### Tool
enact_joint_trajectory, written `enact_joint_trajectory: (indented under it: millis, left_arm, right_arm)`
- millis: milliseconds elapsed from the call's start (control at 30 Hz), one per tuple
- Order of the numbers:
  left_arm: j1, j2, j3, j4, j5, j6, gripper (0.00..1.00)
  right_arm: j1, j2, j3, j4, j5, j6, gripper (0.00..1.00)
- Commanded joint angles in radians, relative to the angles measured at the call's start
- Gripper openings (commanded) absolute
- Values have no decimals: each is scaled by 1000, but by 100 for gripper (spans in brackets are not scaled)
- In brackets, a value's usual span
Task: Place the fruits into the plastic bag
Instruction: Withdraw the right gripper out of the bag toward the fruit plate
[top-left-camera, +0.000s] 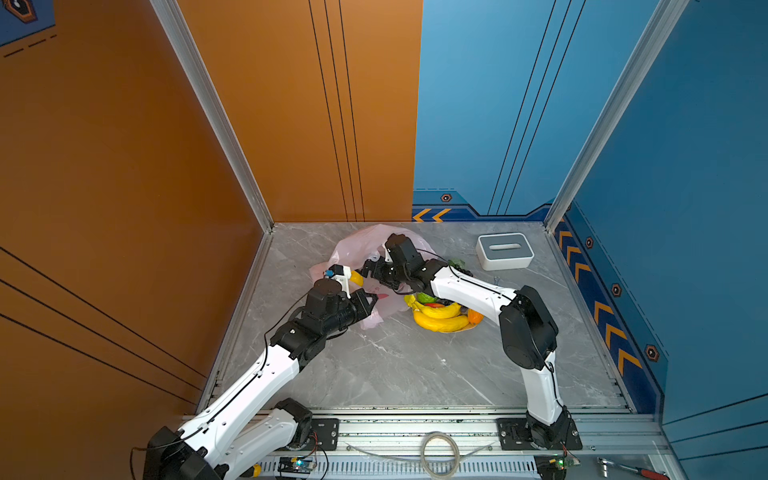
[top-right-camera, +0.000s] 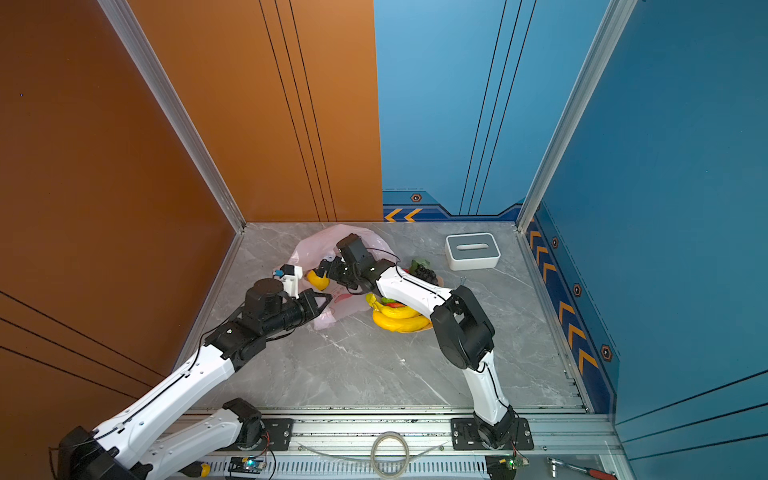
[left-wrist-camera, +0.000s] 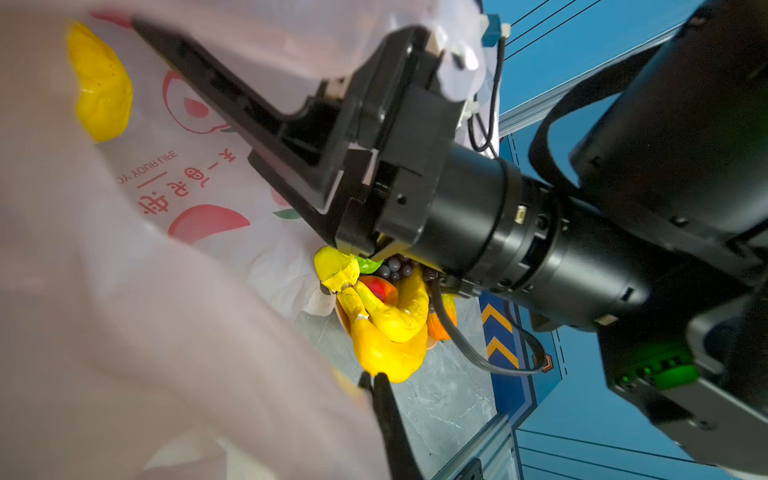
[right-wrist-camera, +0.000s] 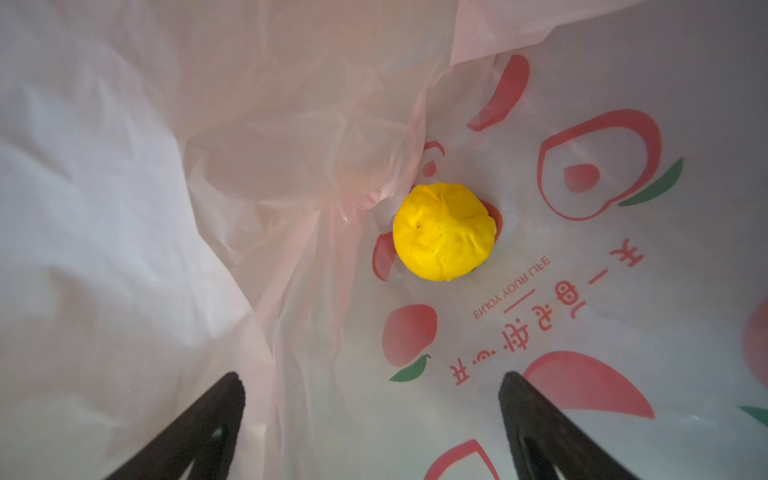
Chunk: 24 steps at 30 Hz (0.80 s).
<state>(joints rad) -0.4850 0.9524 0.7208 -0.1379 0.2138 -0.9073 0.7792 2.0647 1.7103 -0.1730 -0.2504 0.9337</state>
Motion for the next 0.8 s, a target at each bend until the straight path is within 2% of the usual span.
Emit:
enact_joint_trajectory:
  millis: [0,233,533,767]
  left_arm:
    - [17,-21,-13,-3,-5,1,0]
    - [36,-27,-17,-3,4,4,0]
    - [58,-35,-12,-12,16,7,0]
    - [60,-24,1,-11,22,8,0]
  right_arm:
    - [-4,-28,75,-185,-8,-105,94]
    - [-17,3,219,-429,-117,-200,94]
    - [-61,-21,233,-615,-231,-298,94]
    - [-58,-47,244,-742,-314,-389,94]
